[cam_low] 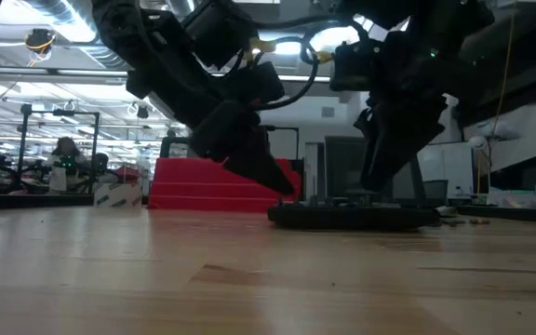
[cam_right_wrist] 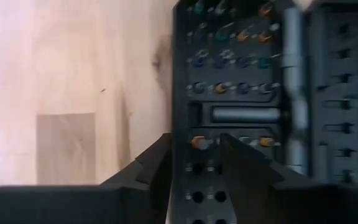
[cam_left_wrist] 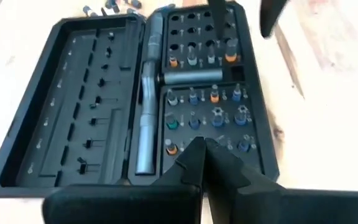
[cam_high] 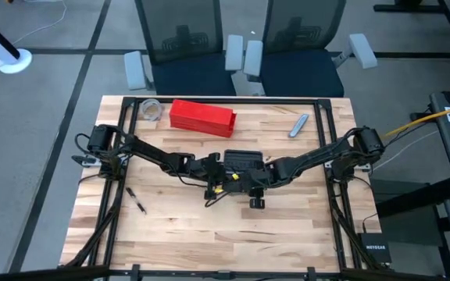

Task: Prefit tool cases
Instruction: Remove the screwdriver bit from the tool case

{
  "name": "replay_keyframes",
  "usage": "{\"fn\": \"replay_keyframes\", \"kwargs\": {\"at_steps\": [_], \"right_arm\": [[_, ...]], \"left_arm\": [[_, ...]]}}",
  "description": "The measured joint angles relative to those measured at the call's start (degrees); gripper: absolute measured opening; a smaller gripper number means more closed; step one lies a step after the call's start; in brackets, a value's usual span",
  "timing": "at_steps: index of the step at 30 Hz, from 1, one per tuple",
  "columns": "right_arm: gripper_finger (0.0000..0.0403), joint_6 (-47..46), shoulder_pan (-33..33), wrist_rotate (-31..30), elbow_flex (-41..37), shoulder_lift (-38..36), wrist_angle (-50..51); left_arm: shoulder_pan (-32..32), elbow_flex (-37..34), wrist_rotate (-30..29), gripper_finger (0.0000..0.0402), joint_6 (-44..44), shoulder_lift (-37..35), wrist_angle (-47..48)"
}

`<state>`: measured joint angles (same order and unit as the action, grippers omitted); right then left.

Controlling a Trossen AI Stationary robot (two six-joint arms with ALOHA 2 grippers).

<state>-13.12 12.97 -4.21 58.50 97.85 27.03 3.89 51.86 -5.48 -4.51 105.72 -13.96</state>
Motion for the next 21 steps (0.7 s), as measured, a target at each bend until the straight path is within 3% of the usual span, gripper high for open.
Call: {"fn": "replay_keyframes", "kwargs": {"at_steps": [21], "right_arm": [[0.0131, 0.08, 0.11, -0.76, -0.11, 3.21, -1.22]], "left_arm": [[0.58, 0.11, 1.49, 0.0, 4.1, 3.47, -5.29]]}}
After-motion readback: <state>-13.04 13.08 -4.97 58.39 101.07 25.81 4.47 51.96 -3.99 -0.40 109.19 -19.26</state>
